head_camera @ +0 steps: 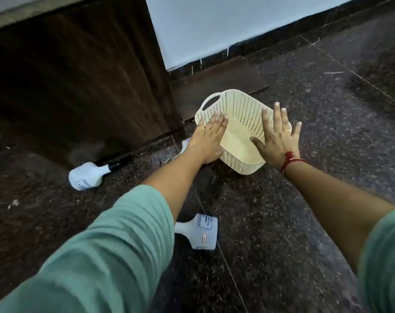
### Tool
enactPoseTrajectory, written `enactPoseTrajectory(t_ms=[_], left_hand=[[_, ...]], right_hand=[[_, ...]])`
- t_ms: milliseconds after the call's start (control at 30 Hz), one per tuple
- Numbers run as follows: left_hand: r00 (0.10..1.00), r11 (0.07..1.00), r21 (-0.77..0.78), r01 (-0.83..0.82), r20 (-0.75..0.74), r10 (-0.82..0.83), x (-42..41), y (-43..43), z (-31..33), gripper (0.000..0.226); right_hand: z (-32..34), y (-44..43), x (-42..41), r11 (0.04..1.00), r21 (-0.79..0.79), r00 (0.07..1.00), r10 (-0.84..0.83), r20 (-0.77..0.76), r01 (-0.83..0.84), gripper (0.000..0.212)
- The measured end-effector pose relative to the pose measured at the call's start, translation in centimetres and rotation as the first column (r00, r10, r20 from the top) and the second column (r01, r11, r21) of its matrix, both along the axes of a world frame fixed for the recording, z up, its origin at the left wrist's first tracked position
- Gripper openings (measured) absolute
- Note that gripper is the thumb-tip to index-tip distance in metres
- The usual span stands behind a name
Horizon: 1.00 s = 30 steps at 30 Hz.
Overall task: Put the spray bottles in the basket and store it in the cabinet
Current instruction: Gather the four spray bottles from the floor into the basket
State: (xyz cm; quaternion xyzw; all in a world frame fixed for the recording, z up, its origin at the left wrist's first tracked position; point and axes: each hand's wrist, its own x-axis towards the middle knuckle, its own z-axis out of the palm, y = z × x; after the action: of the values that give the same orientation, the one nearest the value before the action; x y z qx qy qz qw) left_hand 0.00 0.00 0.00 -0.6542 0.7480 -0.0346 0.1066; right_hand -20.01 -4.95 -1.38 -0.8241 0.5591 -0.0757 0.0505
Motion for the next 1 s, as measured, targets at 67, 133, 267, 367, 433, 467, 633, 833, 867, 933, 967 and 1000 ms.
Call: enactPoseTrajectory(t_ms=[67, 133, 267, 367, 433, 467, 633, 833, 867, 933, 967, 1000], left_hand=[[0.999, 0.999, 0.039, -0.003, 0.033, 0.002, -0.3, -0.5, -0.9, 0.076], [0.999, 0.995, 0.097, 0.002, 0.046, -0.007, -0.3, -0.5, -1.9, 0.069], [1.0, 0.984, 0.179, -0.012, 0.015, 0.009, -0.3, 0.0, -3.4, 0.051], [0.992, 0.982, 0.184, -0.052, -0.102, 0.072, -0.5, 0.0, -3.8, 0.037], [0.983, 0.983, 0.169, -0.073, -0.155, 0.099, -0.8, -0.1, -3.9, 0.032], [0.979, 0.984, 0.162, -0.076, -0.175, 0.104, -1.0, -0.1, -4.0, 0.031], [0.971, 0.99, 0.13, -0.062, -0.221, 0.09, -1.6, 0.6, -4.8, 0.029], [0.995, 0.998, 0.044, -0.043, -0.093, 0.047, -2.2, 1.1, -4.1, 0.033], [0.997, 0.999, 0.008, -0.034, -0.075, 0.035, -2.3, 1.0, -3.8, 0.032], [0.999, 0.997, -0.071, -0.026, -0.045, 0.022, -2.1, 0.9, -3.1, 0.033], [1.0, 0.994, -0.111, -0.018, -0.026, 0.015, -1.9, 0.8, -2.7, 0.035], [1.0, 0.989, -0.146, -0.005, -0.004, 0.005, -1.8, 0.7, -2.3, 0.036]], right_hand=[[-0.8, -0.1, 0.0, 0.999, 0.016, 0.999, -0.046, -0.014, 0.046, 0.078], [-1.9, -0.2, -0.3, 0.996, 0.045, 0.996, -0.079, -0.035, 0.081, 0.079], [-3.2, 0.7, -0.7, 0.978, 0.16, 0.989, -0.125, -0.077, 0.136, 0.08], [-3.6, 0.7, -0.1, 0.911, 0.321, 0.965, -0.258, -0.043, 0.258, 0.079], [-3.6, 0.6, 0.5, 0.846, 0.408, 0.925, -0.38, 0.013, 0.342, 0.086], [-3.7, 0.6, 0.7, 0.814, 0.447, 0.897, -0.439, 0.058, 0.37, 0.091], [-4.2, 0.5, 1.0, 0.641, 0.565, 0.61, -0.741, 0.281, 0.519, 0.098], [-3.2, 0.5, 0.2, 0.686, 0.408, 0.557, -0.727, 0.401, 0.602, 0.083], [-2.8, 0.4, -0.2, 0.709, 0.36, 0.571, -0.704, 0.423, 0.607, 0.082], [-1.6, -0.1, -0.7, 0.749, 0.284, 0.597, -0.654, 0.464, 0.599, 0.082], [-0.9, -0.5, -0.9, 0.766, 0.249, 0.61, -0.629, 0.482, 0.592, 0.081], [-0.3, -0.9, -1.0, 0.781, 0.216, 0.623, -0.605, 0.496, 0.586, 0.081]])
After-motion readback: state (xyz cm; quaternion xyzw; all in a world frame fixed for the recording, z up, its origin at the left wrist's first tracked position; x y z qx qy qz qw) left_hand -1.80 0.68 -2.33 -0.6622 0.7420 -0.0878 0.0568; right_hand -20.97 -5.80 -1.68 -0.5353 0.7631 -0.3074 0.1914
